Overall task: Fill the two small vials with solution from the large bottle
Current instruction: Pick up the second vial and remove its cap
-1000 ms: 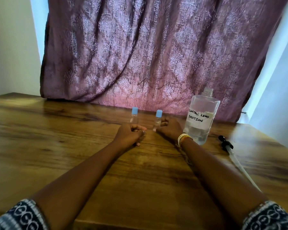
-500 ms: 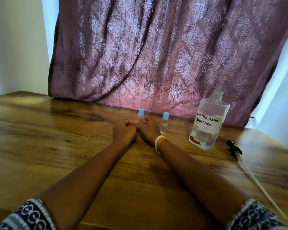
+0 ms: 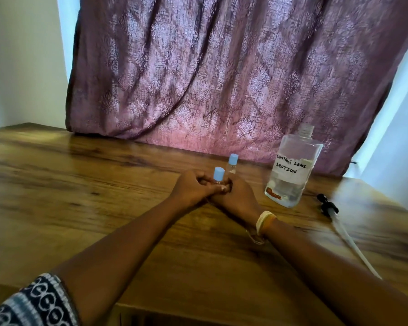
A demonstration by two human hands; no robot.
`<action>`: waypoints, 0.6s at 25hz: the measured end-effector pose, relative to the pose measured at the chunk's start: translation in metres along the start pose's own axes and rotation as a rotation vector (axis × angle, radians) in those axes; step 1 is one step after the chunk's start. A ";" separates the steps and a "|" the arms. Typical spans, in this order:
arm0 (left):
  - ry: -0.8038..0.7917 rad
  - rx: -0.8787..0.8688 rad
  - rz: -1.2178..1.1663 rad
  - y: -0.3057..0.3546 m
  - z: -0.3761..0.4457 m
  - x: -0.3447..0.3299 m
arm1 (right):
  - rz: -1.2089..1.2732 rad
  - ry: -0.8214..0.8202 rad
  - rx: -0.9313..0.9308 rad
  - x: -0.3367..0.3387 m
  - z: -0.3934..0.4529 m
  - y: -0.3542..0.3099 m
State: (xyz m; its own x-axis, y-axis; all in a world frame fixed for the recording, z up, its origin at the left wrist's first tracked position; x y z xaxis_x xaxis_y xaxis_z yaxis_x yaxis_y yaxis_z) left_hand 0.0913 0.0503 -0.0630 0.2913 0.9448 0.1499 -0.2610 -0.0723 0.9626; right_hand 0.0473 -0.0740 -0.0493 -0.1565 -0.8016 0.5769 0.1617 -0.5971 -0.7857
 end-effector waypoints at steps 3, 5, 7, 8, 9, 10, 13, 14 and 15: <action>-0.110 -0.022 -0.027 0.002 -0.001 -0.011 | 0.030 -0.102 0.019 0.012 -0.014 -0.003; -0.134 -0.026 -0.013 0.004 -0.004 -0.012 | 0.112 -0.058 0.050 0.029 -0.010 -0.012; -0.191 -0.073 0.032 0.012 -0.010 -0.020 | 0.132 0.016 0.133 0.042 -0.010 -0.026; -0.208 -0.106 0.075 0.017 -0.013 -0.024 | 0.128 0.036 0.159 0.043 -0.012 -0.030; -0.213 -0.133 0.109 0.020 -0.015 -0.026 | 0.120 0.048 0.168 0.042 -0.013 -0.030; -0.212 -0.154 0.131 0.023 -0.016 -0.028 | 0.111 0.060 0.166 0.041 -0.014 -0.029; -0.204 -0.150 0.129 0.025 -0.016 -0.030 | 0.069 0.118 0.147 0.046 -0.013 -0.025; -0.209 -0.140 0.126 0.024 -0.016 -0.031 | 0.064 0.129 0.150 0.048 -0.011 -0.025; -0.216 -0.135 0.128 0.024 -0.016 -0.032 | 0.060 0.133 0.156 0.049 -0.010 -0.026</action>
State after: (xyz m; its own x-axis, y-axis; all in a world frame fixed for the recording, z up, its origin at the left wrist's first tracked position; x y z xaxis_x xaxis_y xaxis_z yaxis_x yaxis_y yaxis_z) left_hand 0.0610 0.0231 -0.0486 0.4340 0.8397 0.3265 -0.4245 -0.1291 0.8962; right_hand 0.0253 -0.0976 -0.0028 -0.2681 -0.8309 0.4876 0.3222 -0.5543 -0.7674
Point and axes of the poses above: each hand's wrist, its own z-axis towards the middle knuckle, its own x-axis out of the back of the hand, y = z × x, the point moved 10 cm from there along z, towards the middle knuckle, and after that the axes turned 6 degrees about -y, right-handed, at the moved point
